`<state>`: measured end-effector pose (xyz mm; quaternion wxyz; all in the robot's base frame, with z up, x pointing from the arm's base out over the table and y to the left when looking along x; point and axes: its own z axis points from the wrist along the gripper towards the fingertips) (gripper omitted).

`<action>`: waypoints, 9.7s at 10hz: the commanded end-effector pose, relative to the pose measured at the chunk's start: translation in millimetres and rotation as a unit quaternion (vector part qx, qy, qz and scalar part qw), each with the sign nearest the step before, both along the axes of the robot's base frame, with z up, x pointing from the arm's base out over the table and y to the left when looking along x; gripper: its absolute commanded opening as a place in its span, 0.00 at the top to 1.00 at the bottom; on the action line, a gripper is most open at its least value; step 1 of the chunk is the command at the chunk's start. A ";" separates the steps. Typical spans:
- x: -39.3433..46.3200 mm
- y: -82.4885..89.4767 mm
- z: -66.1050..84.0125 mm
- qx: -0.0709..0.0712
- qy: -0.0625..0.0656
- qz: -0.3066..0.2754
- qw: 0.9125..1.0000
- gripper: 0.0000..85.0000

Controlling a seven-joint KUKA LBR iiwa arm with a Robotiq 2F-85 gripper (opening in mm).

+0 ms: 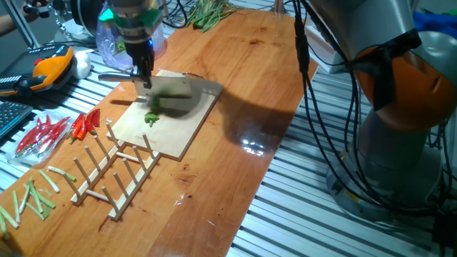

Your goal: Chop the chili peppers

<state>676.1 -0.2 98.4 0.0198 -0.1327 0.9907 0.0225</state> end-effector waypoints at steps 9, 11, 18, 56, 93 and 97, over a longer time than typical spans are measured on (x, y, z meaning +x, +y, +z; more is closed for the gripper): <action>-5.1 -7.5 -10.8 0.000 -0.006 0.001 1.000 1.00; -12.7 -11.5 -18.1 0.005 -0.007 0.001 1.000 1.00; -32.1 -10.4 1.3 0.016 0.034 -0.007 0.999 1.00; -22.2 -23.1 16.1 -0.025 0.018 -0.871 0.490 1.00; -20.8 -7.4 3.3 -0.016 0.029 -0.644 0.764 1.00; -23.6 -11.6 9.0 -0.024 0.028 -0.591 0.806 1.00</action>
